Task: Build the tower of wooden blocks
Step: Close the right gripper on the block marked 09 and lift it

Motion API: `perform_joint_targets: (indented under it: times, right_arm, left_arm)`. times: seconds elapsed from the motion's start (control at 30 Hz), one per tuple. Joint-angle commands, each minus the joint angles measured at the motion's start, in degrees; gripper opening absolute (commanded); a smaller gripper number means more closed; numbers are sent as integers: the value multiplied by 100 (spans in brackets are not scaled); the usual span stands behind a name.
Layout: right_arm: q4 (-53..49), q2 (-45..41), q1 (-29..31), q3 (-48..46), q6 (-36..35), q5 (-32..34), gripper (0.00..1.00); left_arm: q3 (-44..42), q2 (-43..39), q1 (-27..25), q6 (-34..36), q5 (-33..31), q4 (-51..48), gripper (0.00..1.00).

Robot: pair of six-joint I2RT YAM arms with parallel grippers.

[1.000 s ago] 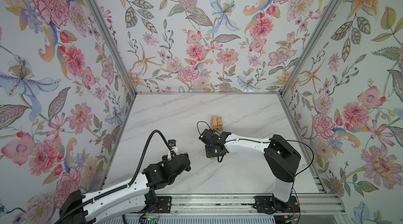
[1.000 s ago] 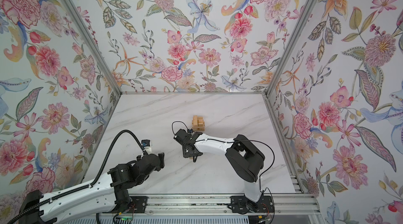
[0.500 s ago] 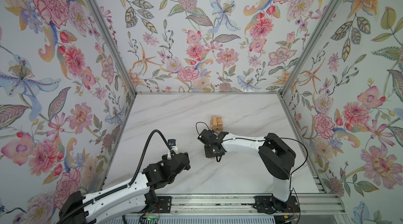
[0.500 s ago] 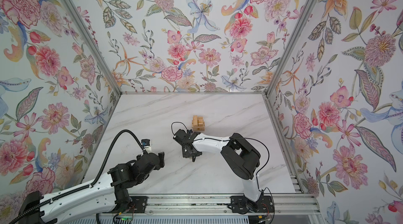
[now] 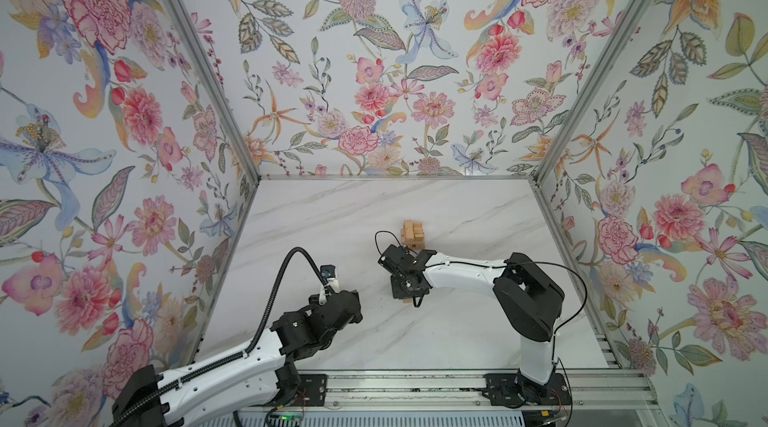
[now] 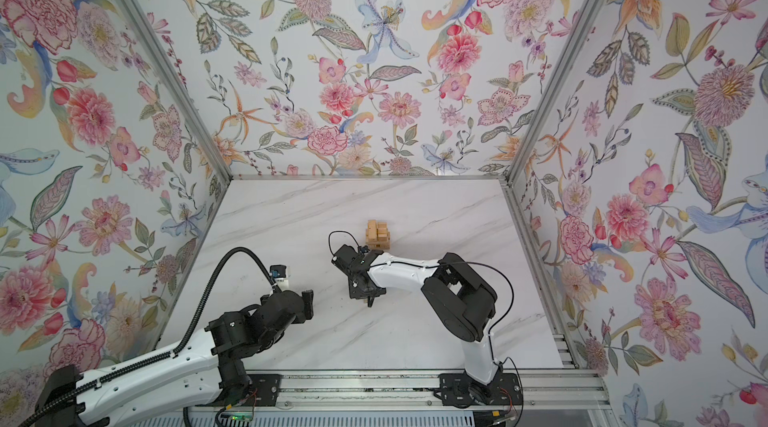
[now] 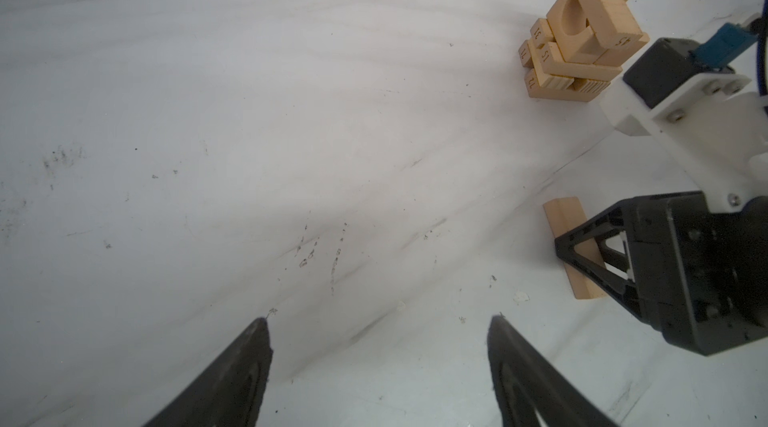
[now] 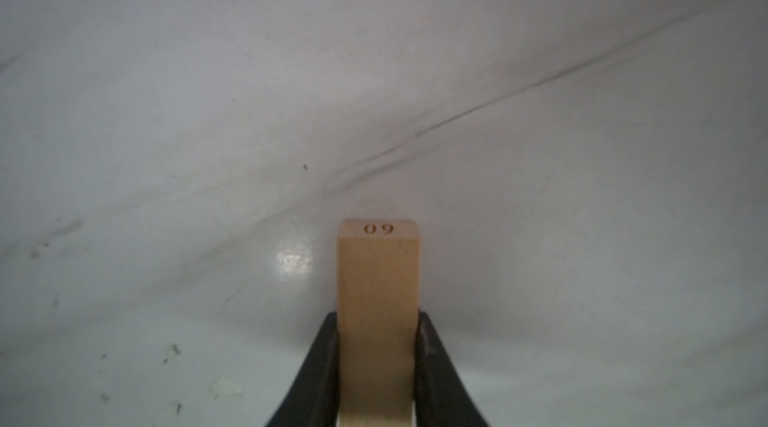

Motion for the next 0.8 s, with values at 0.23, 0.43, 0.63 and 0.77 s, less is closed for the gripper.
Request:
perform_joint_targets:
  times: [0.23,0.43,0.63,0.77]
  right_arm:
    - [-93,-53,-56,110,-85,-14,24]
    - [-92,-303,-78,77,-163,18,22]
    - [-93,-558,-150,-16,-253,4,21]
    - [-94,-762,-207,-107,-287,-11,21]
  left_arm:
    - [37,20,124,321,50,27,99]
    - [204,102,159,494,34,61,99]
    - [310,274,193,545,41,73,99]
    - [395,343,203,565,58,63,99]
